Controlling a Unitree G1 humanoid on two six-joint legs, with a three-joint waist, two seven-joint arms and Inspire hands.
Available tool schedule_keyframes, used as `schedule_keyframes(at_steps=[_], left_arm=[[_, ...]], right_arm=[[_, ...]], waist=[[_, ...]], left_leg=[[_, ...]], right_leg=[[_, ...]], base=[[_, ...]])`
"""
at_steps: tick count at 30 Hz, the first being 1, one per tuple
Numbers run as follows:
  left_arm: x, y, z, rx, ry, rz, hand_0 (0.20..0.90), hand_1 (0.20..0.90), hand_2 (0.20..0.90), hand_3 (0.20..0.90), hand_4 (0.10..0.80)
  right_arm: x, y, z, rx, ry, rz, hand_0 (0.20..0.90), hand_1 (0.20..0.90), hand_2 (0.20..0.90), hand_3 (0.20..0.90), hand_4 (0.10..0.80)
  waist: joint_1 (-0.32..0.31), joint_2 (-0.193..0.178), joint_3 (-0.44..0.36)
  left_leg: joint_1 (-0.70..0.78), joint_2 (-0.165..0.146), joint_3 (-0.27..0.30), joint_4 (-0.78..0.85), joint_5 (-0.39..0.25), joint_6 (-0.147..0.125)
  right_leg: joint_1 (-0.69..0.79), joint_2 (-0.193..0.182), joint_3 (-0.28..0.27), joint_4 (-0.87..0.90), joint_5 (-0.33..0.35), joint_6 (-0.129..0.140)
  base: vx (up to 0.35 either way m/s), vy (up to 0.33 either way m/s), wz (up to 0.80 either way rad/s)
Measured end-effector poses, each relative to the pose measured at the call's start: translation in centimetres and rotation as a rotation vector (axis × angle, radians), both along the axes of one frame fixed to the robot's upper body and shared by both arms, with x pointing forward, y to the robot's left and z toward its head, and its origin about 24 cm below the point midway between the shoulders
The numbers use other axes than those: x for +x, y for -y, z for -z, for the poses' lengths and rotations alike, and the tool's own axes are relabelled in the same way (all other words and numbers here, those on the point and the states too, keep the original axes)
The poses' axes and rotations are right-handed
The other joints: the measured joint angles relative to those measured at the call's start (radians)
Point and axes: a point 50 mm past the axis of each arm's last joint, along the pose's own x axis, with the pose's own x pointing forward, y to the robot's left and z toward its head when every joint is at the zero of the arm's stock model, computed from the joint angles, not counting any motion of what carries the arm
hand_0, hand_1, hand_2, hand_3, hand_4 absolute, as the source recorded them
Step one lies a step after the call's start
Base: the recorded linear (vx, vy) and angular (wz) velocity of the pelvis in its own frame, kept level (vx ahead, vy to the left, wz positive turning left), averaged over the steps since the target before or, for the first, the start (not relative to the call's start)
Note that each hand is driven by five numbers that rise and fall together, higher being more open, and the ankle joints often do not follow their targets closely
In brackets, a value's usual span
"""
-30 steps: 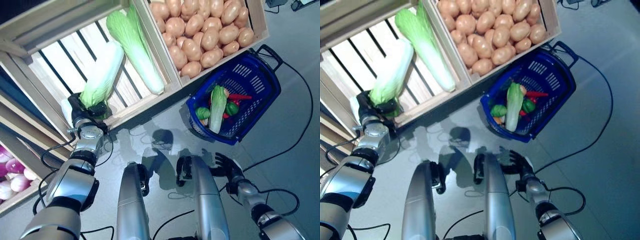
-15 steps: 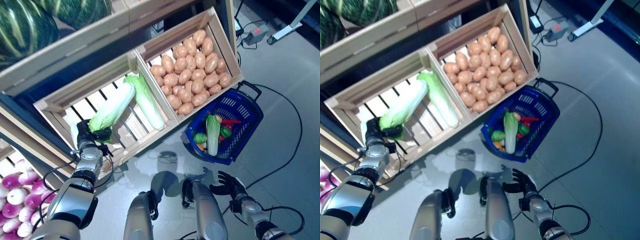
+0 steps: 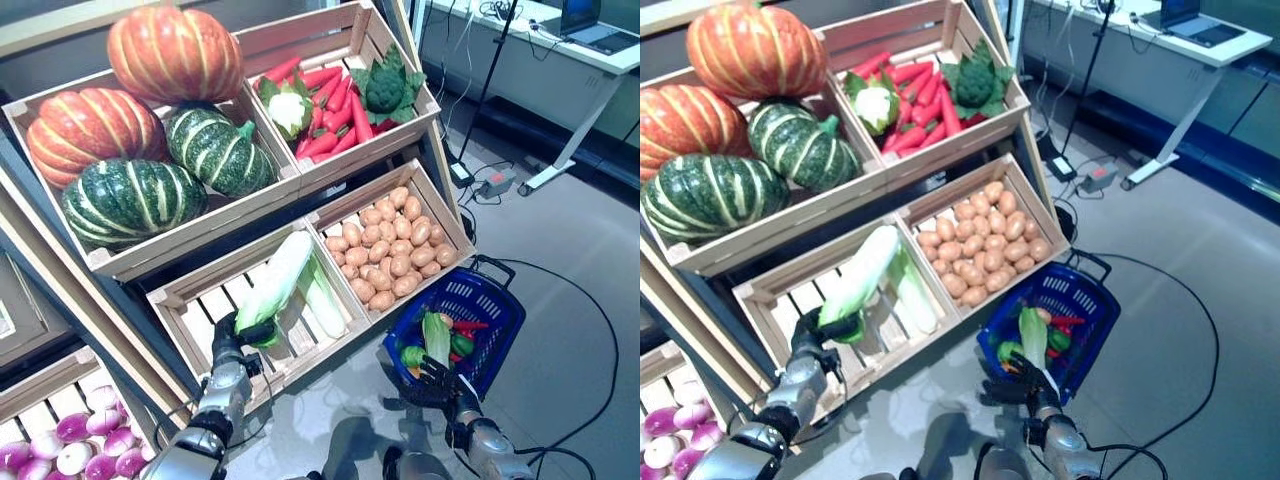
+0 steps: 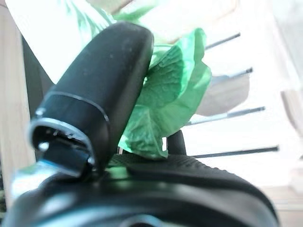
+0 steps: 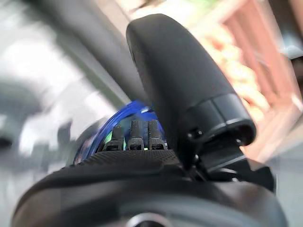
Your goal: Put vegetables into the basket
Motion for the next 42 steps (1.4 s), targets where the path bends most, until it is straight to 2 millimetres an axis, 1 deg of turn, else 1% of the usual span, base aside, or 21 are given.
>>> schedule_keyframes(at_steps=[3,4,6,8,12,15,17,20,23,25,27,30,32,35,42], left_arm=[[-0.7,1.7,0.4,-0.068,0.015,0.014,0.300,0.300,0.300,0.300,0.400],[-0.7,2.1,0.4,-0.083,0.024,0.017,0.300,0.300,0.300,0.300,0.400],[-0.4,3.4,-0.6,-0.118,0.090,0.054,0.300,0.300,0.300,0.300,0.400],[0.0,4.3,-1.7,-0.135,0.146,0.092,0.300,0.300,0.300,0.300,0.400],[1.0,6.5,-4.5,-0.181,0.280,0.180,0.300,0.300,0.300,0.300,0.400],[0.9,7.1,-5.4,-0.205,0.325,0.214,0.300,0.300,0.300,0.300,0.400],[0.7,7.6,-5.8,-0.221,0.348,0.251,0.300,0.300,0.300,0.300,0.400],[0.0,8.0,-5.7,-0.241,0.356,0.292,0.300,0.300,0.300,0.300,0.400],[-0.4,8.5,-5.4,-0.247,0.346,0.344,0.300,0.300,0.300,0.300,0.400],[-0.8,8.4,-5.3,-0.238,0.345,0.364,0.300,0.300,0.300,0.300,0.400],[-1.0,8.2,-5.2,-0.227,0.337,0.392,0.300,0.300,0.300,0.300,0.400],[-1.0,7.8,-5.2,-0.177,0.331,0.442,0.300,0.300,0.300,0.300,0.400],[-1.0,7.8,-5.2,-0.175,0.336,0.457,0.300,0.300,0.300,0.300,0.400],[-1.0,7.8,-5.3,-0.176,0.339,0.465,0.300,0.300,0.300,0.300,0.400],[-1.0,7.7,-5.3,-0.177,0.341,0.477,0.300,0.300,0.300,0.300,0.400]], right_arm=[[0.3,-1.2,-0.5,0.103,0.037,0.053,0.900,0.900,0.900,0.900,0.800],[0.4,-1.3,-0.6,0.110,0.046,0.053,0.900,0.900,0.900,0.900,0.800],[1.1,-2.0,-1.8,0.136,0.107,0.038,0.900,0.900,0.900,0.900,0.800],[2.1,-2.9,-3.2,0.156,0.177,0.025,0.900,0.900,0.900,0.900,0.800],[4.0,-4.0,-6.3,0.189,0.319,0.040,0.900,0.900,0.900,0.900,0.800],[4.7,-4.5,-7.0,0.219,0.348,0.035,0.900,0.900,0.900,0.900,0.800],[5.0,-4.6,-7.5,0.274,0.372,0.041,0.900,0.900,0.900,0.900,0.800],[5.2,-5.0,-8.1,0.356,0.410,0.002,0.900,0.900,0.900,0.900,0.800],[5.3,-4.9,-8.2,0.400,0.433,-0.028,0.900,0.900,0.900,0.900,0.800],[5.5,-5.0,-8.5,0.439,0.449,-0.038,0.900,0.900,0.900,0.900,0.800],[6.2,-5.1,-9.3,0.453,0.489,-0.066,0.900,0.900,0.900,0.900,0.800],[7.1,-5.1,-10.4,0.492,0.534,-0.071,0.900,0.900,0.900,0.900,0.800],[7.7,-4.9,-11.1,0.510,0.559,-0.071,0.900,0.900,0.900,0.900,0.800],[8.0,-4.9,-11.5,0.512,0.578,-0.089,0.900,0.900,0.900,0.900,0.800],[8.1,-4.8,-11.6,0.538,0.584,-0.092,0.900,0.900,0.900,0.900,0.800]], waist=[[0.000,0.003,-0.023],[0.000,0.005,-0.026],[0.001,0.005,-0.028],[0.008,0.008,-0.031],[0.031,0.018,-0.048],[0.046,0.023,-0.064],[0.055,0.023,-0.065],[0.061,0.020,-0.068],[0.084,0.008,-0.075],[0.087,0.000,-0.079],[0.097,-0.011,-0.084],[0.098,-0.021,-0.089],[0.108,-0.025,-0.092],[0.114,-0.027,-0.092],[0.119,-0.027,-0.092]], left_leg=[[0.024,-0.001,-0.010,-0.052,0.029,0.004],[0.024,-0.002,-0.015,-0.058,0.034,0.006],[0.026,-0.005,-0.029,-0.075,0.050,0.011],[0.027,-0.008,-0.033,-0.087,0.060,0.014],[0.031,-0.019,-0.046,-0.107,0.079,0.021],[0.048,-0.019,-0.048,-0.123,0.086,0.019],[0.054,-0.018,-0.053,-0.124,0.088,0.017],[0.053,-0.017,-0.057,-0.127,0.092,0.015],[0.050,-0.017,-0.068,-0.128,0.096,0.014],[0.049,-0.018,-0.075,-0.128,0.097,0.014],[0.048,-0.018,-0.078,-0.131,0.101,0.014],[0.047,-0.018,-0.082,-0.131,0.105,0.014],[0.048,-0.019,-0.085,-0.131,0.105,0.014],[0.047,-0.020,-0.092,-0.131,0.107,0.015],[0.046,-0.020,-0.100,-0.132,0.107,0.015]], right_leg=[[0.037,0.013,0.000,-0.071,0.035,0.009],[0.043,0.015,0.000,-0.085,0.042,0.010],[0.071,0.022,0.002,-0.149,0.078,0.015],[0.097,0.027,0.002,-0.208,0.112,0.018],[0.142,0.030,0.003,-0.308,0.169,0.022],[0.162,0.034,0.002,-0.330,0.179,0.021],[0.172,0.035,0.000,-0.331,0.179,0.021],[0.174,0.036,-0.003,-0.331,0.179,0.021],[0.174,0.036,-0.004,-0.331,0.179,0.020],[0.175,0.036,-0.005,-0.331,0.179,0.020],[0.175,0.035,-0.007,-0.331,0.179,0.020],[0.179,0.034,-0.020,-0.331,0.179,0.020],[0.182,0.033,-0.024,-0.331,0.178,0.020],[0.184,0.032,-0.028,-0.331,0.178,0.020],[0.183,0.032,-0.028,-0.332,0.178,0.020]], base=[[-0.004,-0.024,0.11],[-0.039,-0.039,0.22],[-0.044,-0.036,0.20],[-0.039,-0.032,0.11],[-0.027,-0.035,0.09],[0.012,-0.056,0.04],[0.018,-0.046,0.07],[0.021,-0.048,0.06],[0.016,-0.040,0.08],[0.014,-0.033,0.08],[0.019,-0.021,0.07],[0.018,-0.008,0.11],[0.023,-0.001,0.08],[0.018,0.008,0.06],[0.000,0.000,0.00]])
